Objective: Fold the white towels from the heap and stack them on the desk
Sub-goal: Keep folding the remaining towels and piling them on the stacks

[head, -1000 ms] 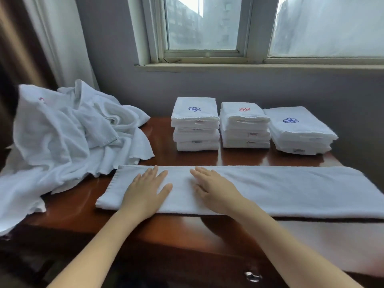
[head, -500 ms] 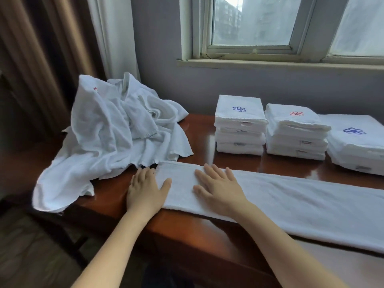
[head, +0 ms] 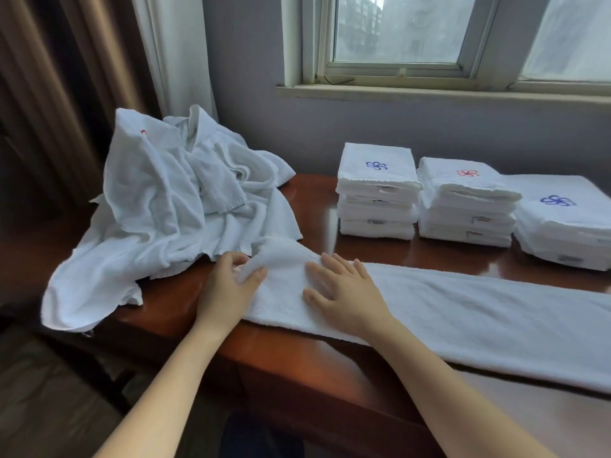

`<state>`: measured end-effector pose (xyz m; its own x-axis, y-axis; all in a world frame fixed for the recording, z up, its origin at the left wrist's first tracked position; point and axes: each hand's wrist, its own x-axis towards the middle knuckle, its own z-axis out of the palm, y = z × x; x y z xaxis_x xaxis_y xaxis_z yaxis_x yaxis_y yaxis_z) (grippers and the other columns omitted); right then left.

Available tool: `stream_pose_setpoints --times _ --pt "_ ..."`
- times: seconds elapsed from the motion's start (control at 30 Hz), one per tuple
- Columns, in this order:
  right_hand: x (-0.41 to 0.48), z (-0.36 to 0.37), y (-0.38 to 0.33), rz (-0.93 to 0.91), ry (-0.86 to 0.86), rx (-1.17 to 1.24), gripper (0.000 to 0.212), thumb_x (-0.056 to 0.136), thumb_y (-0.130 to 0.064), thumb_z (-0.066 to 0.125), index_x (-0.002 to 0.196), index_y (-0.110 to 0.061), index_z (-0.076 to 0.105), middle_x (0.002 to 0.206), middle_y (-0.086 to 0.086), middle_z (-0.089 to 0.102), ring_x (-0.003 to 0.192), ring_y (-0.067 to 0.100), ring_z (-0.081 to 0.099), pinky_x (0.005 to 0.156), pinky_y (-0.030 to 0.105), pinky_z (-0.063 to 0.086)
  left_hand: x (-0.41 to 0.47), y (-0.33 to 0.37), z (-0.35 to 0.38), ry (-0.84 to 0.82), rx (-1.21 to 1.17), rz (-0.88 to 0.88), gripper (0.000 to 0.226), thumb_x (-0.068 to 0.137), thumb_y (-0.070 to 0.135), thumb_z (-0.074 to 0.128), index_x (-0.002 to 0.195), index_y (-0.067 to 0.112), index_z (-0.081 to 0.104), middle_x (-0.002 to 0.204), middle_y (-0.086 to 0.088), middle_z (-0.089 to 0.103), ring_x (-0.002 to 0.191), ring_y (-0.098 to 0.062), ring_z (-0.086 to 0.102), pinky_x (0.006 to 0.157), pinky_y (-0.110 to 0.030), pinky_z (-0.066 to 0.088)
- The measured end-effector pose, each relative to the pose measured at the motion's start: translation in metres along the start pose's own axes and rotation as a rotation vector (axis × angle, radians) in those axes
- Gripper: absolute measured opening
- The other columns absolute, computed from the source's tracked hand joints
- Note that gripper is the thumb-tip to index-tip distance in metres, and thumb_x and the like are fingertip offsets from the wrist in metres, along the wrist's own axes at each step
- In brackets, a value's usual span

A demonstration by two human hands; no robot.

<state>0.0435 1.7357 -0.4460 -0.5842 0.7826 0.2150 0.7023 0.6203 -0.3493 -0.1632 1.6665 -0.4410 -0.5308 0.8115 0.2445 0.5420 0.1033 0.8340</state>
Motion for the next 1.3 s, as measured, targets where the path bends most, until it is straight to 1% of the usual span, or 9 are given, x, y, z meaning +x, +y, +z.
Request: stream_pose_setpoints --times 0.13,0.27,0.47,0.6,0.77,0.97,1.1,1.2,1.3 --pt "-0.006 -0.011 -0.003 0.032 0.055 0.324 0.05 0.095 -0.044 0.054 0.144 -0.035 0.047 0.147 -0.015 0.047 0.138 0.007 0.038 0.117 0.033 0.026 0.008 0.03 -0.002 -0.071 -0.416 -0.071 0.053 0.085 0.012 0.074 0.13 0.023 0.049 0.128 -0.002 0.058 0.115 -0.019 0.059 0.098 -0.036 0.05" --pt "-0.011 -0.052 -0.005 0.201 -0.049 1.099 0.042 0.097 -0.047 0.053 0.137 -0.034 0.052 0.136 -0.01 0.06 0.12 0.003 0.058 0.106 0.033 0.045 0.006 0.078 0.018 -0.206 -0.547 0.044 0.066 0.09 0.014 0.069 0.148 0.024 0.038 0.142 0.002 0.049 0.125 -0.015 0.055 0.088 -0.024 0.052" --pt "-0.036 -0.119 0.038 0.216 -0.091 1.451 0.061 0.095 -0.06 0.043 0.138 -0.018 0.053 0.127 0.009 0.065 0.117 0.026 0.063 0.091 0.041 0.053 -0.02 0.15 0.074 -0.57 -0.498 0.174 0.065 0.087 0.055 0.059 0.144 0.028 0.043 0.137 0.005 0.058 0.12 -0.009 0.059 0.094 -0.028 0.053" --pt "-0.069 -0.139 0.068 0.237 -0.109 1.583 0.035 0.096 -0.04 0.052 0.113 -0.015 0.069 0.101 0.009 0.069 0.098 0.024 0.066 0.089 0.035 0.053 -0.044 0.177 0.106 -0.748 -0.54 0.156 0.069 0.085 0.08 0.028 0.136 0.037 0.046 0.12 0.011 0.069 0.092 -0.012 0.071 0.068 -0.024 0.051" --pt "-0.1 -0.143 0.102 0.433 0.151 1.195 0.027 0.089 0.007 0.047 0.109 0.008 0.065 0.089 0.018 0.063 0.081 0.028 0.062 0.07 0.032 0.05 -0.066 0.187 0.136 -0.806 -0.484 0.179 0.069 0.088 0.069 0.022 0.14 0.028 0.042 0.124 0.006 0.068 0.097 -0.013 0.069 0.078 -0.028 0.052" --pt "-0.117 -0.141 0.125 0.635 0.217 0.918 0.011 0.086 0.003 0.057 0.093 -0.006 0.06 0.078 0.013 0.052 0.063 0.02 0.047 0.055 0.029 0.036 -0.066 0.17 0.148 -0.513 -0.077 0.363 0.038 0.105 0.039 0.036 0.138 0.027 0.05 0.136 0.012 0.057 0.127 -0.006 0.048 0.106 -0.03 0.037" --pt "-0.121 -0.139 0.138 0.709 0.212 0.817 0.012 0.083 -0.002 0.063 0.094 -0.004 0.06 0.069 0.004 0.052 0.05 0.011 0.044 0.046 0.023 0.033 -0.063 0.16 0.161 -0.587 0.232 0.379 0.045 0.105 0.036 0.029 0.148 0.025 0.039 0.154 0.007 0.039 0.144 -0.013 0.027 0.111 -0.032 0.024" --pt "-0.122 -0.139 0.143 0.779 0.217 0.687 0.058 0.08 -0.007 0.07 0.134 -0.013 0.051 0.113 0.007 0.059 0.087 0.016 0.062 0.07 0.026 0.049 -0.071 0.15 0.176 -0.64 0.604 0.516 0.056 0.105 0.041 0.023 0.155 0.018 0.02 0.164 -0.004 0.016 0.151 -0.02 0.007 0.121 -0.037 0.008" --pt "-0.121 -0.138 0.14 0.674 0.264 0.146 0.079 0.082 -0.018 0.065 0.152 -0.023 0.029 0.139 0.002 0.044 0.126 0.021 0.047 0.098 0.038 0.045 -0.075 0.14 0.185 -0.626 0.749 0.589 0.065 0.101 0.054 0.017 0.157 0.023 0.008 0.166 -0.005 0.0 0.152 -0.022 -0.004 0.123 -0.042 -0.003"
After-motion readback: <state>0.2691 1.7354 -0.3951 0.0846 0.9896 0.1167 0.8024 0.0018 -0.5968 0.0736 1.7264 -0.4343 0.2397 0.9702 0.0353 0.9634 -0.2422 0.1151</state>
